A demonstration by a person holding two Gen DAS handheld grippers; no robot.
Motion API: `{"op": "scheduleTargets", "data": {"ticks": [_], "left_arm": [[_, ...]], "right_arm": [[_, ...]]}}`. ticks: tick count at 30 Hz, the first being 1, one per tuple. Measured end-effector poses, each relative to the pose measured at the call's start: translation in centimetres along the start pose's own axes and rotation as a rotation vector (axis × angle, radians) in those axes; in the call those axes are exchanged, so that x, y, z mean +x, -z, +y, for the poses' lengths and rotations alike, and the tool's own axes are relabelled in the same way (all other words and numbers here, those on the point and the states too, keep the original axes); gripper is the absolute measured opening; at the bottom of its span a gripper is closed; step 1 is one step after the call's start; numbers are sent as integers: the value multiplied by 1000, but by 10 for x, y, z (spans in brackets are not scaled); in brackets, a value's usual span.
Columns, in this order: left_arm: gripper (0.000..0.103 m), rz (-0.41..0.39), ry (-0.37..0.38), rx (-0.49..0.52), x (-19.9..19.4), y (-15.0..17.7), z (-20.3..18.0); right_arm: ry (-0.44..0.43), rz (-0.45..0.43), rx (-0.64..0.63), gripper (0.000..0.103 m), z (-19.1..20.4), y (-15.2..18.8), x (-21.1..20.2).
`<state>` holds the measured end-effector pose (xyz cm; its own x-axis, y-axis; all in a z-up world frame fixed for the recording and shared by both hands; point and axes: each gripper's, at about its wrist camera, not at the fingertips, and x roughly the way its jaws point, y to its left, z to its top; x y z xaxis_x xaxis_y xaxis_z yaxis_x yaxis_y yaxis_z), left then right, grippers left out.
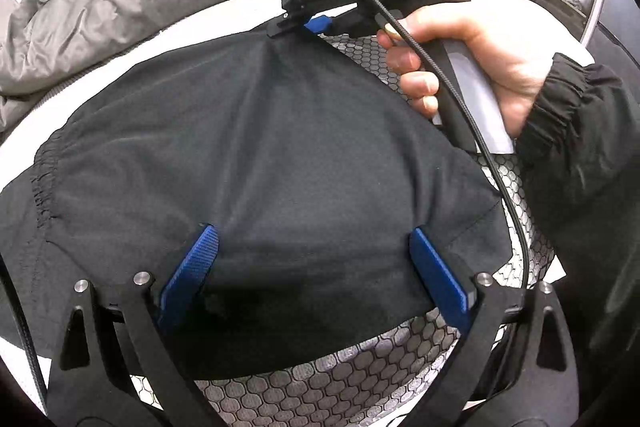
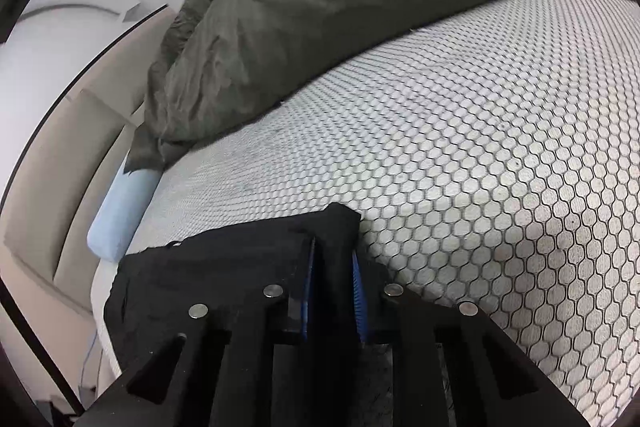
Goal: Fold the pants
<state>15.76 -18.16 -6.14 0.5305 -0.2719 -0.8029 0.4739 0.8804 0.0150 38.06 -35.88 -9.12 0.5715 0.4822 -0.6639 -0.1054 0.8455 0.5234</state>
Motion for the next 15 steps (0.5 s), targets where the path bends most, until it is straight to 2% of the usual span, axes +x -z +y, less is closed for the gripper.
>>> {"op": "scheduleTargets", "data": {"ticks": [2, 3, 5, 6, 7, 10, 15], "left_arm": [[96, -4, 2, -4, -5, 2, 0], [96, -10, 4, -6, -10, 2, 2], [96, -28, 5, -2, -19, 2, 10], [96, -39, -5, -5, -24, 2, 15], [96, -52, -21, -15, -30, 4, 21], [96, -86, -64, -79, -46, 7, 54], [95, -155, -148, -273, -75, 20, 132]], "right_arm": [[3, -4, -2, 23, -1, 3, -13], [7, -19, -12, 29, 1, 4, -24], [-24, -63, -25, 50, 3, 17, -59], [-46, -84, -22, 65, 4, 24, -72], [-66, -93, -19, 71, 5, 33, -83], [-107, -71, -16, 72, 5, 61, -109], [-164, 4, 3, 72, 1, 105, -123]]}}
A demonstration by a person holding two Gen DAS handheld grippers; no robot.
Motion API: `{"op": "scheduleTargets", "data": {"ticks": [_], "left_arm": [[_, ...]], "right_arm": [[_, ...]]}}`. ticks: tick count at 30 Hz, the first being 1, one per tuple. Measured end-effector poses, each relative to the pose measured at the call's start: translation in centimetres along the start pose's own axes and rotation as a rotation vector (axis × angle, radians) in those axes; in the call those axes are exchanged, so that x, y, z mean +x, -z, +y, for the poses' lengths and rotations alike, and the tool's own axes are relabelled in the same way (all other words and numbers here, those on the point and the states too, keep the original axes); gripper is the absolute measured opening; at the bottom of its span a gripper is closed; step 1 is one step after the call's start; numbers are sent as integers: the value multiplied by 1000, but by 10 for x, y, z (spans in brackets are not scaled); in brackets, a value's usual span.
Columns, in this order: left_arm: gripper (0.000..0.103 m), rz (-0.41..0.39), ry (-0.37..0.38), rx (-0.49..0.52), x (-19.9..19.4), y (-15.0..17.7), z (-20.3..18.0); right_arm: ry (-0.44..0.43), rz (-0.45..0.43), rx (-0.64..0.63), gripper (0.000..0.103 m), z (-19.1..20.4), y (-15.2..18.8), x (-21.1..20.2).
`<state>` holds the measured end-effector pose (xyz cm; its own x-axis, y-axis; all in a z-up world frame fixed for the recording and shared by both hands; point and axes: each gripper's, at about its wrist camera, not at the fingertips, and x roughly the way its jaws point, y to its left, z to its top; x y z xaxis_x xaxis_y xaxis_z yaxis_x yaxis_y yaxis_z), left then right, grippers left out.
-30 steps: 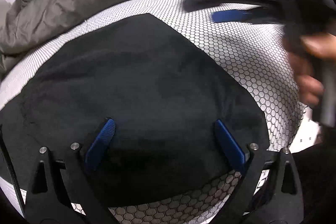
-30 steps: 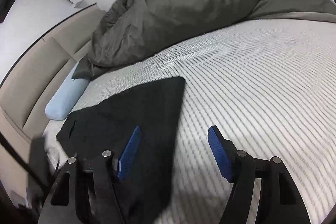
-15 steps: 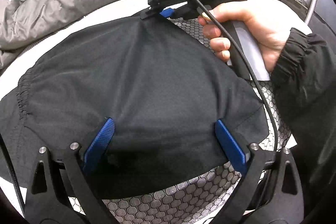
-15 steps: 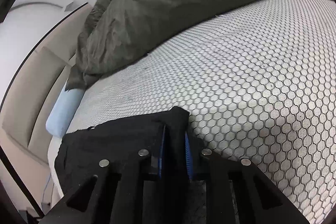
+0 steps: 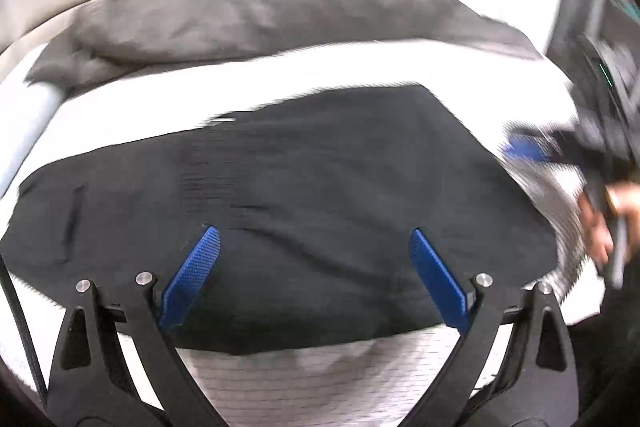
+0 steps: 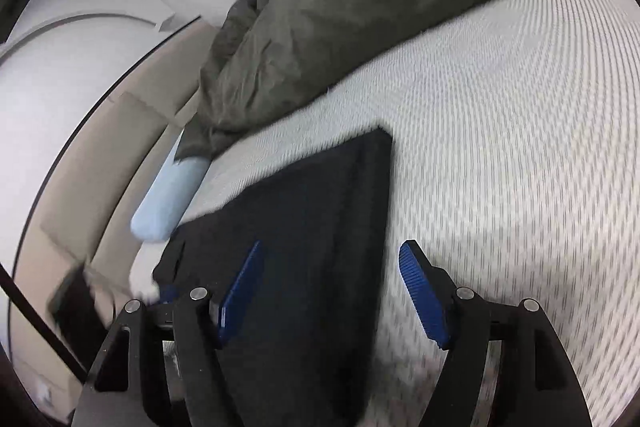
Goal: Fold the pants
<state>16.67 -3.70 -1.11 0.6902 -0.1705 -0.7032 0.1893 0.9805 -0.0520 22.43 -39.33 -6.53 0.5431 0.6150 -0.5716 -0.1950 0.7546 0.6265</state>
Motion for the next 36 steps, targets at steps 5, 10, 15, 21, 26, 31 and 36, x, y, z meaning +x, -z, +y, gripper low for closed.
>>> {"op": "scheduleTargets", "data": {"ticks": [5, 10, 15, 21, 26, 31, 36], "left_arm": [[95, 33, -112, -175, 6, -4, 69], [95, 112, -237, -139, 28, -3, 93], [96, 186, -232, -143, 50, 3, 103], [96, 190, -204, -134, 55, -2, 91], [96, 205, -106, -93, 64, -6, 53], [96, 218, -52, 23, 75, -11, 1], [96, 198, -47, -5, 66, -19, 5]], "right_arm": [[-59, 53, 43, 72, -12, 19, 4], [-141, 102, 55, 65, -15, 8, 34], [-112, 175, 18, 18, -5, 10, 61], [-51, 129, -64, 8, 10, 6, 46], [-3, 52, -31, 7, -11, -6, 22], [137, -70, 36, 9, -47, -14, -23], [366, -151, 14, 57, -40, -14, -47]]}}
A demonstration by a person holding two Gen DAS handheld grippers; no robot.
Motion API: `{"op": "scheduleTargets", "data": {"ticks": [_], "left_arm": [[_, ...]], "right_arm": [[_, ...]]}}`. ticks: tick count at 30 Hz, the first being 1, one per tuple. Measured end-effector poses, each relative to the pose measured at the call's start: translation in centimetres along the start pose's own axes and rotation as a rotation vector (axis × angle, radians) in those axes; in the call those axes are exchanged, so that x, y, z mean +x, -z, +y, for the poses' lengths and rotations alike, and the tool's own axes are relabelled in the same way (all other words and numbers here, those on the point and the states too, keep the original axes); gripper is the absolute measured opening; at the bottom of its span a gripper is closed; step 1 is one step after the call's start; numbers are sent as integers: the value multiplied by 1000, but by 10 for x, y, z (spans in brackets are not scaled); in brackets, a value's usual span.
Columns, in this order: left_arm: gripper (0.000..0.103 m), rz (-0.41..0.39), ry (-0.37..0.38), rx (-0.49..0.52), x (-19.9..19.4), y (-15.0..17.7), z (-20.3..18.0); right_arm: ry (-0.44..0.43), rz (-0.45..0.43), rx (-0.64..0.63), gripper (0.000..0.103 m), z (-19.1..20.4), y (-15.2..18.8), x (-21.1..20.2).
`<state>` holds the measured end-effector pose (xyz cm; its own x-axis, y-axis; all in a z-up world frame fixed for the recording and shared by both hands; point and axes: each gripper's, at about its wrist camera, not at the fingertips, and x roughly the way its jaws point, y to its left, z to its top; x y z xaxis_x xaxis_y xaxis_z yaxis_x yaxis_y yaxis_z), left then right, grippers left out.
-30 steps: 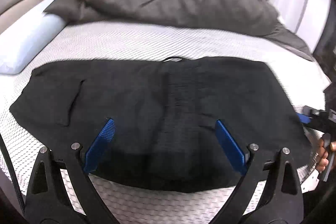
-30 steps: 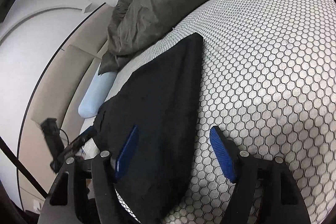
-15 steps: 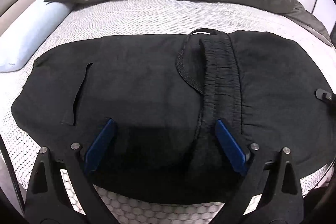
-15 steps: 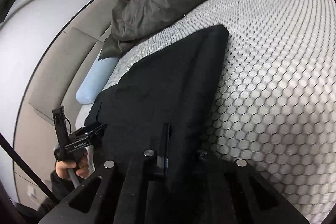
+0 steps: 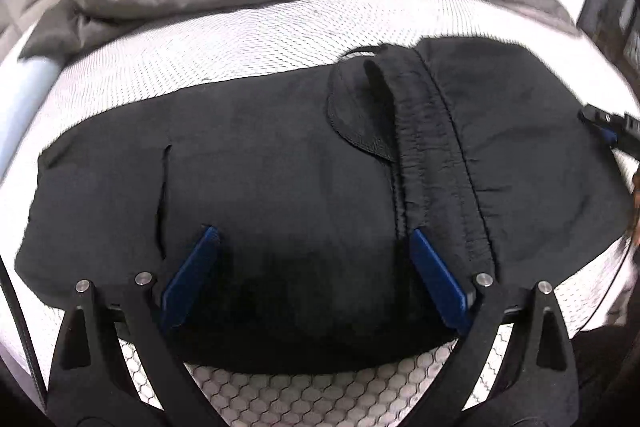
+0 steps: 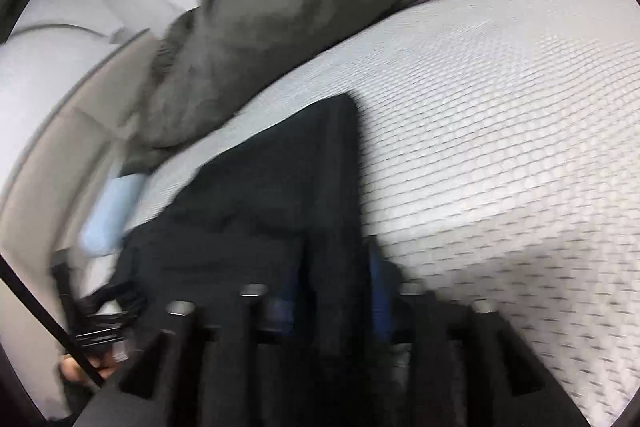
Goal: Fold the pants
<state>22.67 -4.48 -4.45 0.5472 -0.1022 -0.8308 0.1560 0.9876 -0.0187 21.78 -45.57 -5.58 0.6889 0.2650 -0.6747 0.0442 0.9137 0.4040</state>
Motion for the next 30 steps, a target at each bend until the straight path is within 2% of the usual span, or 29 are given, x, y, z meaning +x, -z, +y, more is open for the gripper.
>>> {"op": "scheduleTargets", "data": {"ticks": [1, 2, 4, 6, 8, 11, 12, 14, 17, 21, 23, 27, 30], "left_arm": [[96, -8, 2, -23, -6, 2, 6], [96, -23, -8, -48, -13, 4, 17], [96, -48, -25, -96, -24, 8, 38], [96, -63, -27, -177, -33, 13, 68], [95, -63, -25, -267, -36, 21, 96], [95, -51, -22, -380, -37, 33, 136], [95, -50, -12, -410, -39, 39, 147], [95, -49, 14, -465, -43, 51, 163], [95, -28, 55, -542, -40, 70, 183], [95, -17, 37, -512, -35, 72, 186], [95, -11, 10, -489, -36, 71, 182], [95, -2, 1, -464, -38, 79, 174], [95, -8, 24, -466, -45, 86, 170]], "right_arm": [[15, -53, 4, 63, 0, -1, -13], [-2, -97, 28, 64, -2, -3, -27], [-106, -202, 100, 69, -2, -3, -55], [-188, -242, 97, 78, 10, -3, -67], [-217, -222, 33, 79, 36, 0, -63], [-231, -113, -66, 79, 87, 14, -30], [-221, -53, -103, 79, 108, 22, -11], [-184, 12, -181, 79, 135, 32, 11], [-152, 43, -296, 79, 174, 47, 37], [-62, 111, -445, 79, 206, 73, 66], [-6, 93, -522, 79, 207, 87, 71], [-26, 99, -519, 79, 196, 88, 70], [-19, 96, -528, 80, 193, 87, 71]]}}
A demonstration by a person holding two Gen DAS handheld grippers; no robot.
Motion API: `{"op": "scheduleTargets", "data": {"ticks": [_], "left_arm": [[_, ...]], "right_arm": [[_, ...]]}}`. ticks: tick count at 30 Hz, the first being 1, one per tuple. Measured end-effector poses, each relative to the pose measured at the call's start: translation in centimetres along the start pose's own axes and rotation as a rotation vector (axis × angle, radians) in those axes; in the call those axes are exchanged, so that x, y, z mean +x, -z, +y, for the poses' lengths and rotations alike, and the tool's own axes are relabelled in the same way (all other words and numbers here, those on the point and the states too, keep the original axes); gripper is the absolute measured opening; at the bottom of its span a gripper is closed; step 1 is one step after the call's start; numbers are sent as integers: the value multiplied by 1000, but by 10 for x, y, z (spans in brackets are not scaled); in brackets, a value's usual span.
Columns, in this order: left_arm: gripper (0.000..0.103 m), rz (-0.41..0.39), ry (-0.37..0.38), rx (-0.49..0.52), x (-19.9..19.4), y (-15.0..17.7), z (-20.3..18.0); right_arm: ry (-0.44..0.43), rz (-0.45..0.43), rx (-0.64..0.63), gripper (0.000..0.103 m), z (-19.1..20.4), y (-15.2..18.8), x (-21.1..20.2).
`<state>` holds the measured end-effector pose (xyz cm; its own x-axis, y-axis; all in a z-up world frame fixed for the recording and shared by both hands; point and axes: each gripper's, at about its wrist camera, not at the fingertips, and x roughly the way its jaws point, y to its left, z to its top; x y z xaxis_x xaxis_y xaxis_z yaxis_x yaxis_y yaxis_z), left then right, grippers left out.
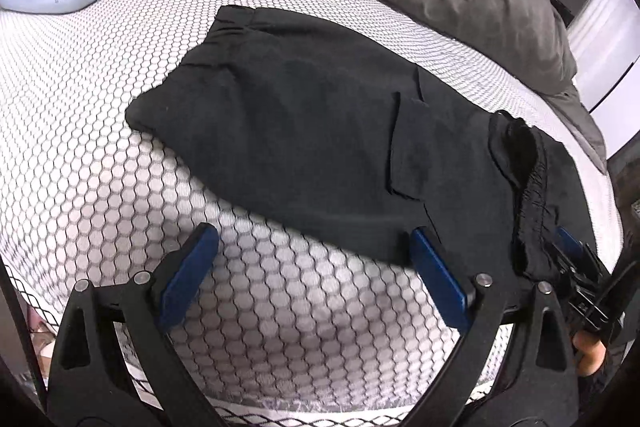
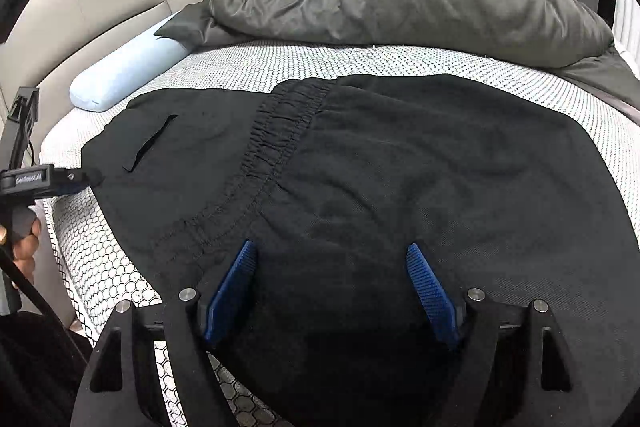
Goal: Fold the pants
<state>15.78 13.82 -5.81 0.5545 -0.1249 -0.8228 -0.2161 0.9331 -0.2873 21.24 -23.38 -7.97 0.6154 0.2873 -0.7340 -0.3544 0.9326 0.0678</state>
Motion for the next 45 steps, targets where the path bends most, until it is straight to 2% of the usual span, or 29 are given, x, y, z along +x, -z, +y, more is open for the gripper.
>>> {"op": "scheduleTargets", "data": {"ticks": [4, 7, 8, 10, 11, 12, 13, 15, 16, 18, 21, 24, 26, 28, 29, 31, 32, 33, 35, 37, 38, 40, 42, 45], "left_arm": [[95, -8, 72, -72, -2, -3, 12], [95, -32, 176, -257, 5, -17, 39], [93, -54, 186, -302, 8, -25, 45], [71, -87, 125, -343, 15, -37, 50], [63, -97, 105, -358, 19, -41, 53], [41, -110, 95, -369, 21, -44, 53], [25, -120, 105, -374, 22, -46, 53], [14, -144, 147, -384, 17, -49, 47], [12, -173, 150, -379, 11, -51, 40], [11, -253, 135, -314, -12, -56, 15], [11, -330, 167, -202, -49, -66, -35], [11, -373, 243, -49, -83, -69, -109], [11, -373, 300, 66, -97, -62, -164], [12, -339, 367, 183, -100, -48, -218], [12, -311, 395, 233, -96, -39, -245], [16, -194, 458, 344, -74, -16, -296], [20, -147, 478, 376, -65, -9, -307], [21, -66, 502, 418, -52, 3, -321], [21, 13, 521, 447, -37, 20, -324], [26, 25, 525, 459, -37, 25, -313], [30, 16, 522, 457, -39, 25, -303], [58, -23, 493, 418, -47, 25, -270], [68, -70, 473, 370, -48, 16, -245], [68, -131, 350, 351, -32, 1, -219]], "right_arm": [[6, 3, -4, 82, 2, 3, -4], [10, 3, -5, 82, 2, 6, -8], [11, 3, -5, 83, 3, 3, -6], [11, 3, -4, 83, 3, 2, -6], [8, 2, -2, 83, 3, 3, -6], [2, 0, 2, 83, 3, 3, -6], [0, 0, 2, 82, 3, 3, -6], [-1, -7, -9, 82, 5, 5, -5], [-1, -10, -12, 82, 5, 6, -6], [-13, -12, -8, 82, 3, 9, -9], [-30, -18, 3, 83, -1, 11, -14], [-44, -47, 28, 83, -10, 13, -30], [-28, -99, 77, 83, -30, 13, -51], [-1, -149, 147, 83, -54, 15, -70], [20, -182, 226, 83, -77, 20, -84], [43, -204, 344, 83, -109, 32, -99], [69, -202, 423, 83, -131, 43, -106], [93, -194, 463, 83, -143, 50, -108], [155, -165, 527, 83, -164, 63, -112], [182, -153, 550, 83, -178, 74, -119], [191, -156, 552, 83, -180, 75, -121], [223, -184, 562, 83, -185, 79, -133], [233, -216, 581, 83, -190, 80, -142], [140, -286, 571, 83, -185, 76, -152]]}}
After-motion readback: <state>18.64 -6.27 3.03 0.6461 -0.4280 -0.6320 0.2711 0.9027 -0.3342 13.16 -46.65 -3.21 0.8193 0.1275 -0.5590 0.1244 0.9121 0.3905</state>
